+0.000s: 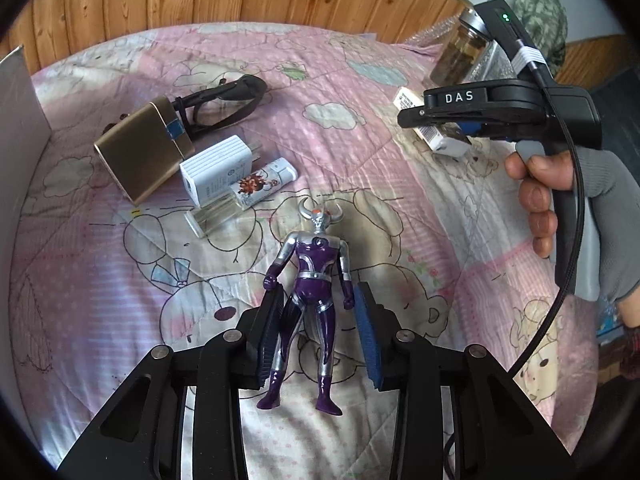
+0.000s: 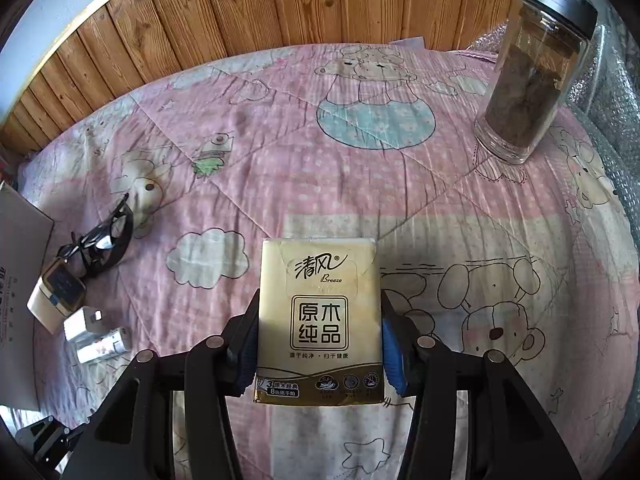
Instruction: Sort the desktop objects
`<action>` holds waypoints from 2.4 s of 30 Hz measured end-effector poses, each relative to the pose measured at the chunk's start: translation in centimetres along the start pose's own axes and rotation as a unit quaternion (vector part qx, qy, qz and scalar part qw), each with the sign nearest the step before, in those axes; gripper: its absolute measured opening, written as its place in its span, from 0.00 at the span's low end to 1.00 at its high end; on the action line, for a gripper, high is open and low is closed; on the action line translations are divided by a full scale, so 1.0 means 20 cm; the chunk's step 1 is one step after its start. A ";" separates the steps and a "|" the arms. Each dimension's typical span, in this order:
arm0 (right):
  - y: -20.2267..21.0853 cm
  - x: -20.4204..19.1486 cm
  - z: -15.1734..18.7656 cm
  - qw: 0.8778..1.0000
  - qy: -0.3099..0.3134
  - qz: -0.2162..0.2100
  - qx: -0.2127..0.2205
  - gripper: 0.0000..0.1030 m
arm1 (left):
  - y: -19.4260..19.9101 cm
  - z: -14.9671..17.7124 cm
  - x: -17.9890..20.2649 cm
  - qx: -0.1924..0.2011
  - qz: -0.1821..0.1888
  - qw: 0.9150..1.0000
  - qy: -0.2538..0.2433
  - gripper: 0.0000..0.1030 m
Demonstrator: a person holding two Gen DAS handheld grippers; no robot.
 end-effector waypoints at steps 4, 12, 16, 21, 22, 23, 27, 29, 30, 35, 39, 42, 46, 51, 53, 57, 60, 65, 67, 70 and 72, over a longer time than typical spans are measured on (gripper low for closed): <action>0.07 -0.03 -0.02 1.000 -0.013 -0.020 0.007 0.50 | 0.06 -0.02 0.01 0.010 -0.001 1.000 0.004 0.36; 0.21 -0.13 0.02 0.999 -0.016 -0.042 0.017 0.50 | 0.21 -0.09 0.01 0.033 -0.005 0.999 0.018 0.36; 0.29 -0.20 0.04 0.998 -0.012 -0.052 0.026 0.50 | 0.31 -0.12 0.00 0.050 -0.006 0.998 0.024 0.36; 0.39 -0.30 0.08 0.997 -0.010 -0.066 0.034 0.50 | 0.43 -0.15 -0.03 0.069 -0.012 0.997 0.029 0.36; 0.41 -0.32 0.09 0.997 -0.009 -0.068 0.037 0.50 | 0.44 -0.16 -0.04 0.072 -0.013 0.997 0.030 0.36; 0.43 -0.35 0.10 0.997 -0.008 -0.071 0.039 0.50 | 0.46 -0.16 -0.04 0.075 -0.013 0.997 0.032 0.36; 0.49 -0.43 0.11 0.996 -0.007 -0.077 0.048 0.50 | 0.53 -0.17 -0.06 0.084 -0.017 0.996 0.038 0.36; 0.51 -0.47 0.12 0.996 -0.009 -0.079 0.050 0.50 | 0.57 -0.18 -0.07 0.090 -0.017 0.995 0.039 0.36; 0.53 -0.49 0.12 0.995 -0.010 -0.080 0.052 0.50 | 0.59 -0.18 -0.07 0.094 -0.016 0.995 0.039 0.36; 0.59 -0.59 0.13 0.994 -0.006 -0.085 0.064 0.50 | 0.71 -0.20 -0.10 0.112 -0.016 0.993 0.045 0.36; 0.63 -0.69 0.14 0.993 -0.001 -0.091 0.071 0.50 | 0.80 -0.21 -0.14 0.125 -0.015 0.991 0.050 0.36; 0.66 -0.76 0.15 0.993 0.003 -0.094 0.076 0.50 | 0.84 -0.21 -0.17 0.132 -0.016 0.990 0.057 0.36; 0.70 -0.83 0.17 0.992 0.006 -0.099 0.082 0.50 | 0.90 -0.21 -0.21 0.139 -0.020 0.988 0.062 0.36; 0.75 -0.91 0.17 0.990 0.008 -0.106 0.091 0.50 | 0.98 -0.20 -0.26 0.151 -0.024 0.986 0.067 0.36; 0.76 -0.94 0.17 0.990 0.011 -0.107 0.095 0.50 | 1.01 -0.20 -0.28 0.157 -0.029 0.985 0.069 0.36; 0.79 -1.01 0.17 0.989 0.014 -0.110 0.101 0.50 | 1.08 -0.19 -0.33 0.167 -0.034 0.982 0.077 0.36; 0.80 -1.05 0.17 0.988 0.014 -0.111 0.103 0.50 | 1.13 -0.18 -0.38 0.175 -0.040 0.980 0.085 0.36; 0.85 -1.12 0.16 0.986 0.019 -0.119 0.113 0.50 | 1.20 -0.17 -0.45 0.187 -0.052 0.976 0.096 0.36; 0.88 -1.16 0.16 0.985 0.022 -0.121 0.118 0.50 | 1.23 -0.17 -0.48 0.190 -0.056 0.975 0.101 0.36; 0.91 -1.21 0.15 0.984 0.030 -0.123 0.125 0.50 | 1.27 -0.16 -0.53 0.196 -0.062 0.972 0.110 0.36; 0.92 -1.24 0.15 0.983 0.033 -0.126 0.127 0.50 | 1.30 -0.15 -0.57 0.200 -0.065 0.971 0.116 0.36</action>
Point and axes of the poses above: each gripper's, at about its wrist camera, not at the fingertips, and y roughly against the way its jaws point, x to its right, z to its underside, the point moved 4 cm from there along -y, roughly the way its jaws point, and after that the axes turned 5 degrees about x, right-handed, at the moved point
